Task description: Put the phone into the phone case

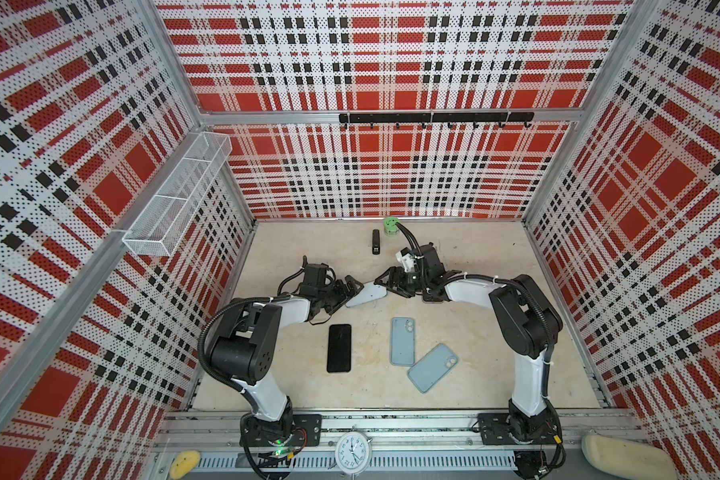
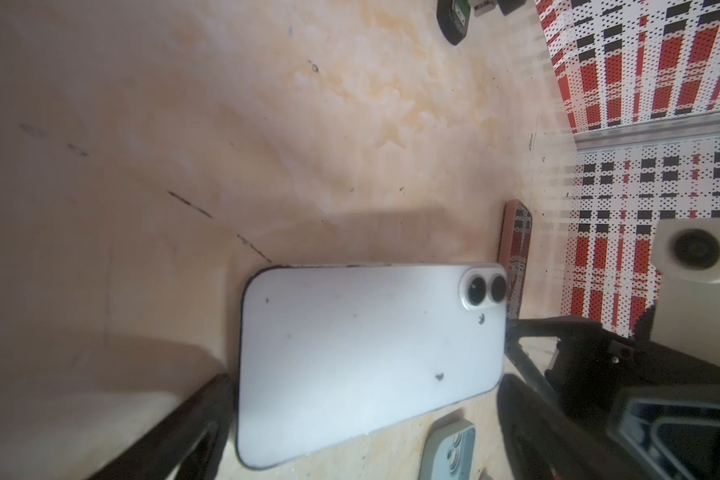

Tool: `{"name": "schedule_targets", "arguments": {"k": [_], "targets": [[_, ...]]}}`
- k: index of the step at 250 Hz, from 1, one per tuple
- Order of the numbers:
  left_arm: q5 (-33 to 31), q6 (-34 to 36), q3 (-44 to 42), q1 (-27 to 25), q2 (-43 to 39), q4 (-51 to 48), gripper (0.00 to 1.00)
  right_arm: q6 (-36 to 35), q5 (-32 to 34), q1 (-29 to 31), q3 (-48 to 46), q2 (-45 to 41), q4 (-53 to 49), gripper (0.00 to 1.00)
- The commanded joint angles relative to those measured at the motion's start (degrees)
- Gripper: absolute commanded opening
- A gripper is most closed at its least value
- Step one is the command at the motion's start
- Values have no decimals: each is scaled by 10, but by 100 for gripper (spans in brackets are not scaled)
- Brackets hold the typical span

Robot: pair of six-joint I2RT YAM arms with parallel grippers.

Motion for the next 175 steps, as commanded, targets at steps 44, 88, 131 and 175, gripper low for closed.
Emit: {"name": "schedule_targets", "arguments": {"k": [44, 88, 131, 175], "targets": [[94, -22, -14, -36, 1, 10, 100, 48, -87, 24, -14, 9, 116, 66], [95, -25, -17, -36, 6, 20, 100, 60, -96, 25, -16, 18, 139, 64], [96, -28, -23, -35, 9, 31, 100, 61, -93, 25, -17, 24, 139, 63], [100, -28, -32, -28, 8, 47, 100, 61, -89, 25, -18, 29, 137, 62]]}}
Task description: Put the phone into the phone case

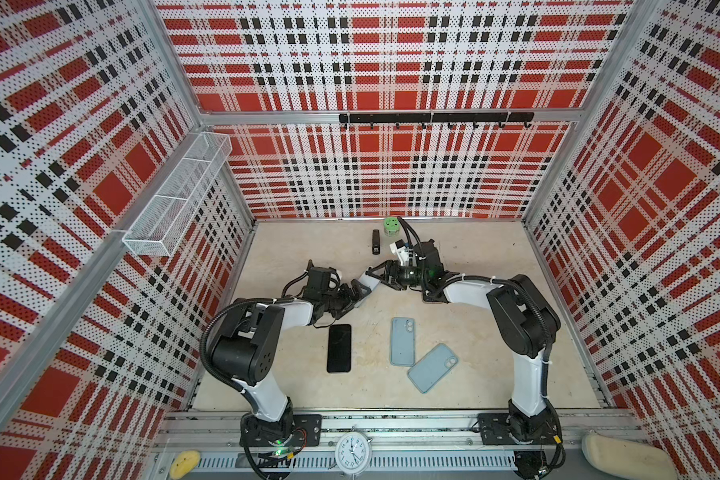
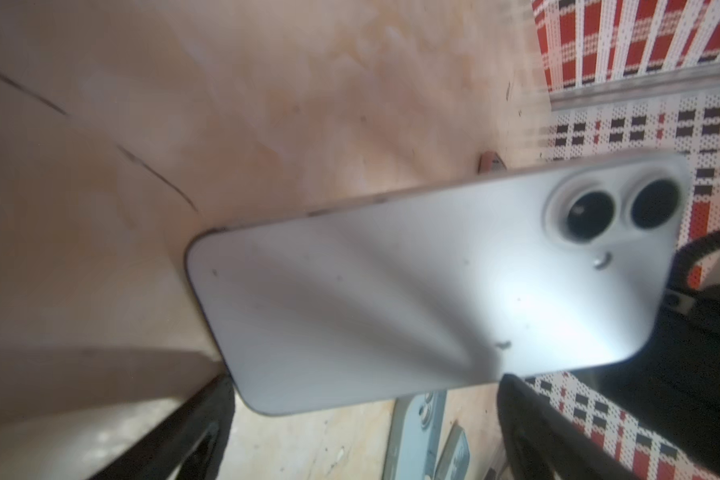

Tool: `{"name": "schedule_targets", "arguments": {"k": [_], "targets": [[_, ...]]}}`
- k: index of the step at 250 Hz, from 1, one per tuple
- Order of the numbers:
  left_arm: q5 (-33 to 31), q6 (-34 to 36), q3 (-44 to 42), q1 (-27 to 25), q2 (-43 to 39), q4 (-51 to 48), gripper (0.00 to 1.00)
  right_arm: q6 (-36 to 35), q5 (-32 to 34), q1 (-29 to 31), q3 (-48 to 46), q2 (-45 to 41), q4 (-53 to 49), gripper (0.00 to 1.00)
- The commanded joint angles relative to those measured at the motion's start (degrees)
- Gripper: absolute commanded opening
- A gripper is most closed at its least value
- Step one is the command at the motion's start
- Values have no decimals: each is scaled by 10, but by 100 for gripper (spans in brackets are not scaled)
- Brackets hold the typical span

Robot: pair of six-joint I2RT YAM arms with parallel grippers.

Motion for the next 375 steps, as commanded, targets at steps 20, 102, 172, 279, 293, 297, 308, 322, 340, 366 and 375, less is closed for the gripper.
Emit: {"name": "schedule_targets", "arguments": {"k": [20, 102, 172, 279, 293, 297, 308, 322, 340, 366, 375], "targets": [[37, -8, -16, 4, 9, 29, 100, 7, -26, 10, -9, 16, -2, 61], [41, -10, -26, 16, 9, 39, 100, -23, 6, 10, 3, 10, -40, 56], [42, -12, -25, 16, 13, 43, 100, -49, 43, 10, 27, 15, -82, 40], [46, -15, -23, 20, 12, 47, 100, -69, 81, 10, 37, 24, -104, 11], [46, -16, -23, 21, 10, 46, 100, -73, 83, 11, 38, 23, -105, 9], [46, -16, -22, 21, 9, 47, 100, -74, 85, 10, 37, 23, -105, 8], [46, -16, -23, 21, 6, 46, 100, -75, 88, 11, 37, 21, -107, 6], [46, -17, -23, 23, 1, 47, 100, -79, 90, 10, 35, 17, -105, 3], [45, -17, -22, 23, -8, 47, 100, -86, 89, 10, 33, 11, -101, 0], [45, -20, -22, 27, -27, 47, 100, -101, 83, 5, 28, -11, -95, 0], [45, -18, -22, 29, -37, 47, 100, -104, 79, 1, 24, -22, -91, 0]]}}
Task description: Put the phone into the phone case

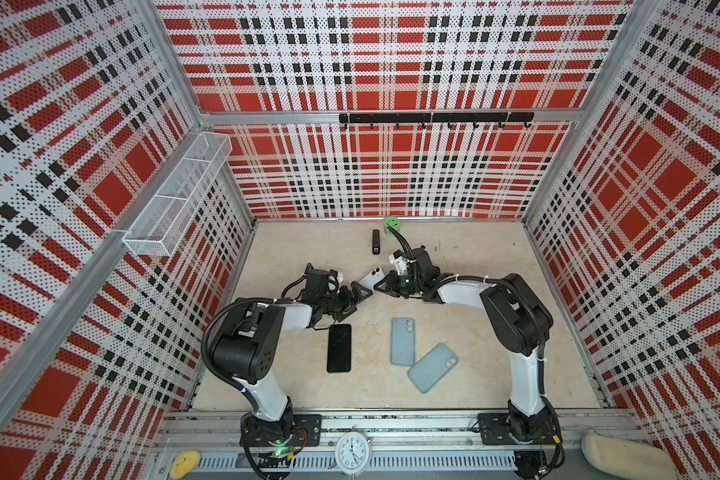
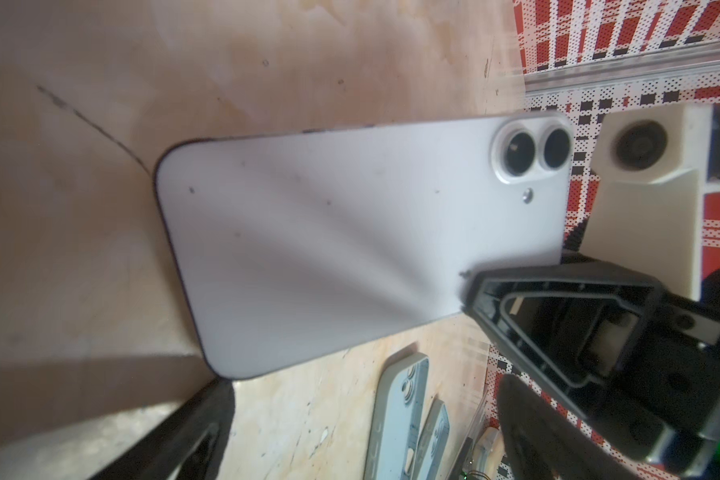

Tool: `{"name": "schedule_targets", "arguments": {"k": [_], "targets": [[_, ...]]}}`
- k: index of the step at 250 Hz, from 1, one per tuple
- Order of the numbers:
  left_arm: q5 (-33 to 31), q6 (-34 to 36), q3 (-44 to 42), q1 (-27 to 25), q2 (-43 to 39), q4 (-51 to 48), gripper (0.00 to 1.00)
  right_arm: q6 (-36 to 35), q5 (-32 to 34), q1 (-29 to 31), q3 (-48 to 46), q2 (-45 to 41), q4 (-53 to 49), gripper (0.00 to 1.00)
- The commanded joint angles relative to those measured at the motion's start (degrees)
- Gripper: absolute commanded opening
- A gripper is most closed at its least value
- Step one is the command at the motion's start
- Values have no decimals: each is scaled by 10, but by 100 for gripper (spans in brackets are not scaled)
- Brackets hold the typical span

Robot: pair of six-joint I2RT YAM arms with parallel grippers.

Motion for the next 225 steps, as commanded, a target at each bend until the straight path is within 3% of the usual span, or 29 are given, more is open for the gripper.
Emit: {"name": "schedule_targets", "arguments": {"k": [1, 54, 92, 126, 175, 225], "targets": [[2, -6, -4, 9, -38, 7, 100, -28, -4, -6, 2, -40, 33, 0], [3, 35, 23, 20, -118, -35, 100, -60, -50, -44, -12, -119, 11, 0], [-6, 147, 96, 16, -167, -173, 100, -88, -132, -77, -13, -170, -23, 0], [-20, 250, 172, 11, -192, -307, 100, -165, -172, -90, 3, -212, -123, 0], [65, 277, 223, 16, -187, -337, 99, -241, -222, -90, 14, -251, -216, 0], [116, 397, 301, -21, -152, -472, 94, -266, -282, -93, 4, -272, -231, 0]]}}
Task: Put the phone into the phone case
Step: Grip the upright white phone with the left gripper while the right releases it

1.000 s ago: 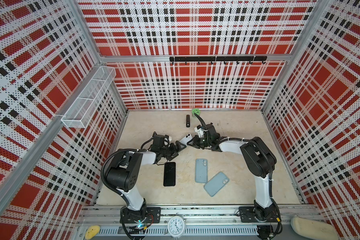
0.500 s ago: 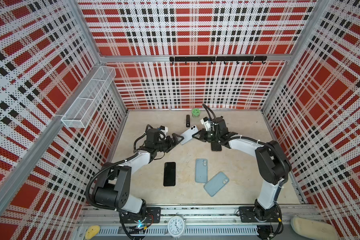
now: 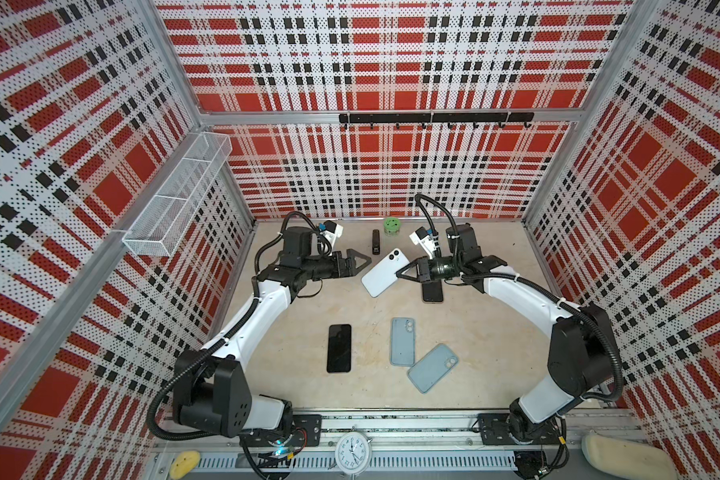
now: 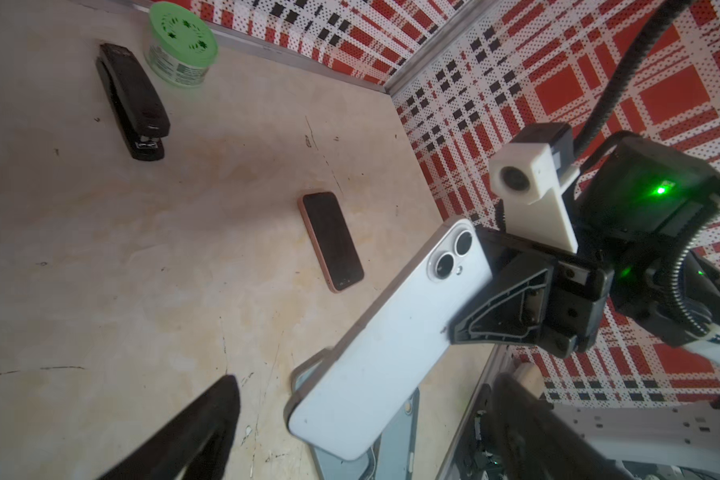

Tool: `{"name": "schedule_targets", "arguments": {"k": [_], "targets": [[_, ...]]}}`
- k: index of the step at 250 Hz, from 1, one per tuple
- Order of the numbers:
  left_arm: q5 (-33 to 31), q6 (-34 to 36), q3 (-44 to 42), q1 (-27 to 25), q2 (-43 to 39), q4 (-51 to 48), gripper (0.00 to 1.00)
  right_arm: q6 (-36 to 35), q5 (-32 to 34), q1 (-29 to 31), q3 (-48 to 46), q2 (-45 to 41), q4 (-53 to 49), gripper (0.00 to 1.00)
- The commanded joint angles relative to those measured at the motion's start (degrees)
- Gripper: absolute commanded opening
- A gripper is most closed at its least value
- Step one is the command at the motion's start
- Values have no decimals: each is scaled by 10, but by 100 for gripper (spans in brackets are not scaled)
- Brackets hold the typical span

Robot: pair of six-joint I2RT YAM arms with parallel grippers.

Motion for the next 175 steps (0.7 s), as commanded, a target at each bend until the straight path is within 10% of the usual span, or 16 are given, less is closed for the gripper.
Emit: {"name": "schedule_targets", "arguments": {"k": [1, 175], "targets": [[52, 103, 43, -26, 18, -110, 94, -47, -70, -2, 9, -31, 2, 0], [161, 144, 43, -77, 32, -131, 36, 61, -169, -46, -52, -35, 174, 0]]}}
